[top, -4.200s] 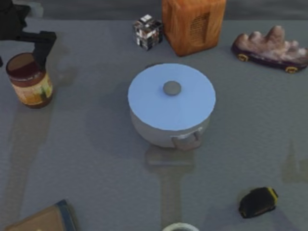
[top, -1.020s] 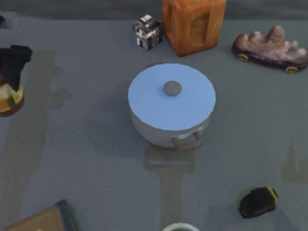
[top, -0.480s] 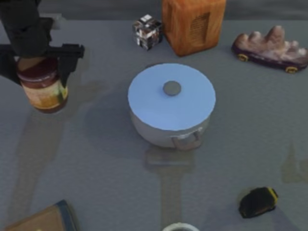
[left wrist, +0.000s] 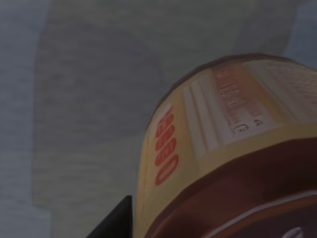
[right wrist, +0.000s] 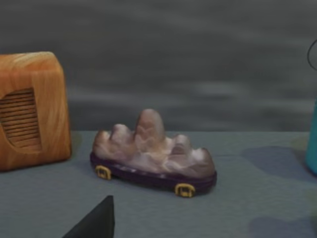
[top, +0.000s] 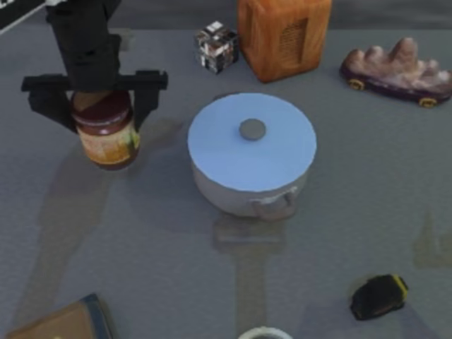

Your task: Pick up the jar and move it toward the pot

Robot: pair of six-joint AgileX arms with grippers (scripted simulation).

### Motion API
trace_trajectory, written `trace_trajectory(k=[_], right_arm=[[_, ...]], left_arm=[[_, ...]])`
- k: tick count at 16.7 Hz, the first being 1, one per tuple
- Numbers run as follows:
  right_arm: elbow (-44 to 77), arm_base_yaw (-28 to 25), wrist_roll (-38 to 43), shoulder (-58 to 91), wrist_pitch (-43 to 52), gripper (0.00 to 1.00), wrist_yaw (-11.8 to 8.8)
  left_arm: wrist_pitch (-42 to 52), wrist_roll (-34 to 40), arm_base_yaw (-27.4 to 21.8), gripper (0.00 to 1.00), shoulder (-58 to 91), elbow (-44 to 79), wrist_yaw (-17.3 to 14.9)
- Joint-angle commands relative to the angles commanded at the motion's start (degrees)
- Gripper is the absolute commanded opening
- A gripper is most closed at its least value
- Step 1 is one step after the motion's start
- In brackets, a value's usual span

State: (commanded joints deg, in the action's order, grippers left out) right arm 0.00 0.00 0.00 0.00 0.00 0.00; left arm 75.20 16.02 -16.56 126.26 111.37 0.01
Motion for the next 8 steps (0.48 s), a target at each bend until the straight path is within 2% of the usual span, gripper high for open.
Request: trace_trajectory(k=[3, 8], right_arm=[[0.0, 0.0, 0.0, 0.0, 0.0, 1.00, 0.0], [0.0, 0.0, 0.0, 0.0, 0.0, 1.00, 0.0]], left_arm=[[-0.9, -0.1, 0.3, 0.00, -0.1, -1.1, 0.0], [-9.1, -0.2, 0.1, 0.00, 1.2, -7.7, 0.0]])
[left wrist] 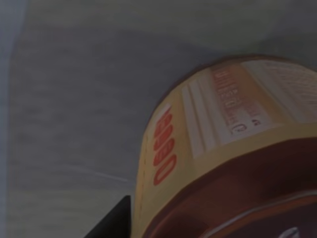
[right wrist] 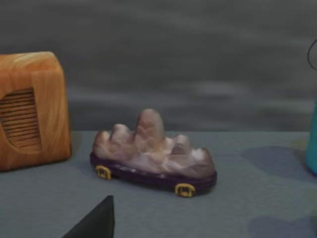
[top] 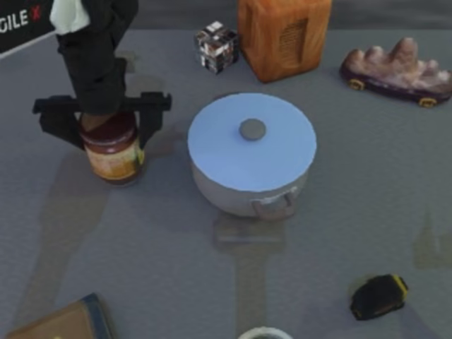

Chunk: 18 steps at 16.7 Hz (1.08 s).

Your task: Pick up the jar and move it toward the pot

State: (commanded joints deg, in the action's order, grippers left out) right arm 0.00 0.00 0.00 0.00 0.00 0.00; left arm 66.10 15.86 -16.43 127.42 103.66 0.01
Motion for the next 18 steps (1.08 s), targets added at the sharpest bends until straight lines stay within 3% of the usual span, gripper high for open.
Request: trace_trajectory(k=[5, 18], right_arm=[[0.0, 0.0, 0.0, 0.0, 0.0, 1.00, 0.0], [0.0, 0.0, 0.0, 0.0, 0.0, 1.00, 0.0]], left_arm=[[-1.4, 0.0, 0.0, 0.00, 0.3, -1.3, 0.0], [-1.4, 0.0, 0.0, 0.98, 0.3, -1.3, 0.0]])
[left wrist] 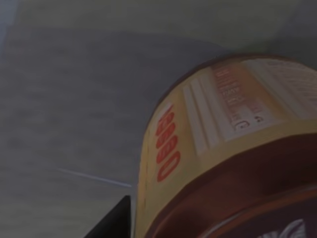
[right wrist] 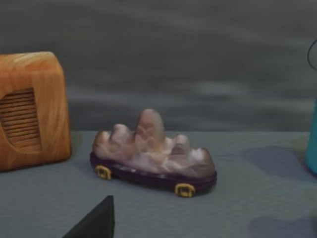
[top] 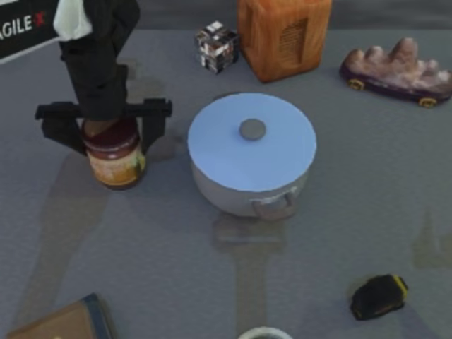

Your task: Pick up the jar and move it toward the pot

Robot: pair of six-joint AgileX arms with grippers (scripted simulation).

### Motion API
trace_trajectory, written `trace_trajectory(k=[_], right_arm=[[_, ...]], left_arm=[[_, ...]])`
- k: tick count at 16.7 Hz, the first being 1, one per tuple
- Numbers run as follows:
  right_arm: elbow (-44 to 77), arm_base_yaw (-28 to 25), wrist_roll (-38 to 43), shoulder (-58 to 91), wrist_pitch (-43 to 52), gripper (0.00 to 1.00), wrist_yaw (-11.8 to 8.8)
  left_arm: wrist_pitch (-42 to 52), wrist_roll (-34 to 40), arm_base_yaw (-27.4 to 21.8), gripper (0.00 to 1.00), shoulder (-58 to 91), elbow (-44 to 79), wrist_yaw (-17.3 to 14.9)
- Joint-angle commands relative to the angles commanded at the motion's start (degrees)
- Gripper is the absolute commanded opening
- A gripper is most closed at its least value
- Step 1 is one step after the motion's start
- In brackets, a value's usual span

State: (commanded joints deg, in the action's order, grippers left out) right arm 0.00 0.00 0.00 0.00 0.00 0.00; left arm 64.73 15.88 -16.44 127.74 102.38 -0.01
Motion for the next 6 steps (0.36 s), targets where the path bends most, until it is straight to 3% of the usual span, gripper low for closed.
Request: trace_trajectory(k=[6], right_arm=[[0.0, 0.0, 0.0, 0.0, 0.0, 1.00, 0.0]], left_arm=[[0.0, 0.0, 0.0, 1.00, 0.0, 0.0, 0.0]])
